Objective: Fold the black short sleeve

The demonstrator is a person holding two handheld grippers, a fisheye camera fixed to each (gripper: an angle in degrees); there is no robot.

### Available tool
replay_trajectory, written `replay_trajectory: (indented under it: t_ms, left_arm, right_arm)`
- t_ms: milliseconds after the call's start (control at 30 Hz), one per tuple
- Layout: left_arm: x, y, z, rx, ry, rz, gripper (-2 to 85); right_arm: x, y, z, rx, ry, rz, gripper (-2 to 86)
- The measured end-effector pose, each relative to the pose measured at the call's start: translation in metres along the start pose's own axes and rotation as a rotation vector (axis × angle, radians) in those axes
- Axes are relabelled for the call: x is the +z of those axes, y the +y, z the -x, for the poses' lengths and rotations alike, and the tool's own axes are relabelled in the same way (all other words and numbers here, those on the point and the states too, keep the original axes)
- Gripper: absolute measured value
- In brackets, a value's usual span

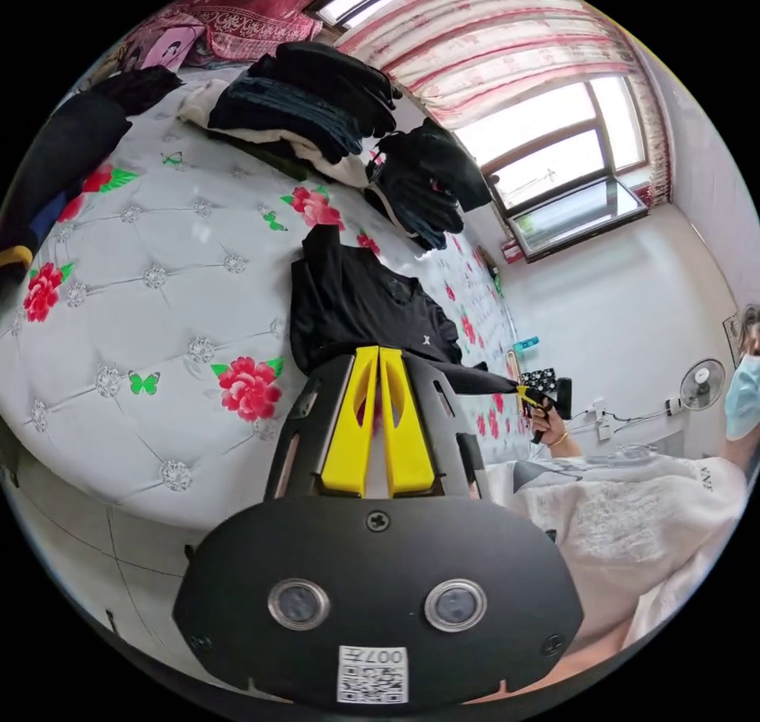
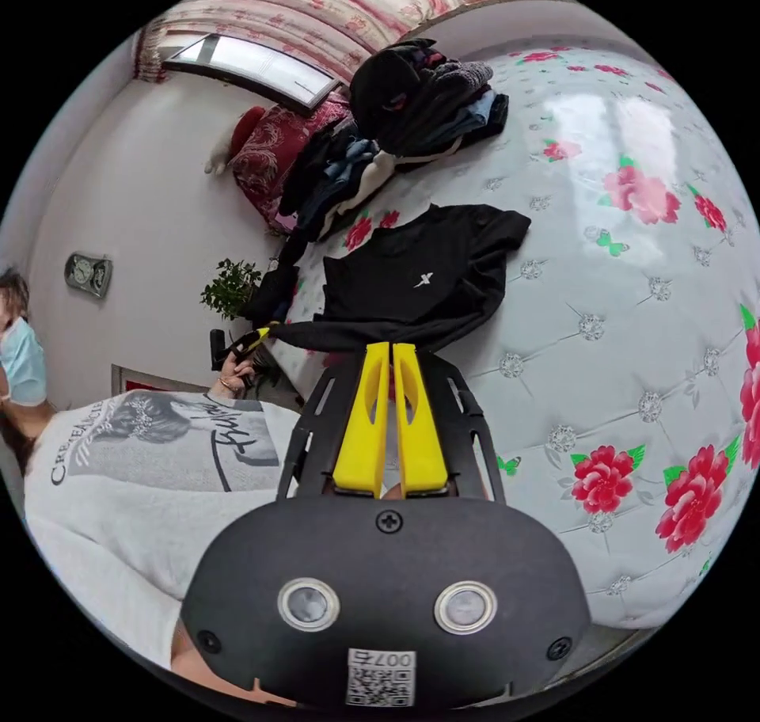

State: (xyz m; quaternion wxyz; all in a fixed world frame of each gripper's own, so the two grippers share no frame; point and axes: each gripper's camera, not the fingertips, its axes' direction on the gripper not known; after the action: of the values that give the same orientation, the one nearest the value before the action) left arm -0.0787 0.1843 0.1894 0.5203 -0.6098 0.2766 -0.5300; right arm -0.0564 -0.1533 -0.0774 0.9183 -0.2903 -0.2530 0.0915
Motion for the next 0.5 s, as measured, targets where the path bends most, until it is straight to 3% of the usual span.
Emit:
replay_trajectory:
  t_ms: [133,267,367,500]
  left_arm:
    - [0.004,-0.076,-0.008,-0.02,0.082,-0.021,-1.0]
    - [-0.057,-0.129,-0.077,0.151,0.188,-0.219,-1.0]
    - [-0.1,-0.127,-0.127,0.329,0.169,-0.286,-1.0]
    - [-0.114,-0.094,-0.148,0.434,0.09,-0.264,-1.0]
  right_arm:
    - [-0.006,-0.067,0.004,-0.023,0.024,0.021,-0.2]
    - [-0.067,-0.115,0.078,-0.221,0.003,-0.175,-0.2]
    - [-0.11,-0.101,0.131,-0.408,0.022,-0.27,-0.3]
    - [-0.115,-0.045,0.15,-0.562,0.131,-0.249,-0.3]
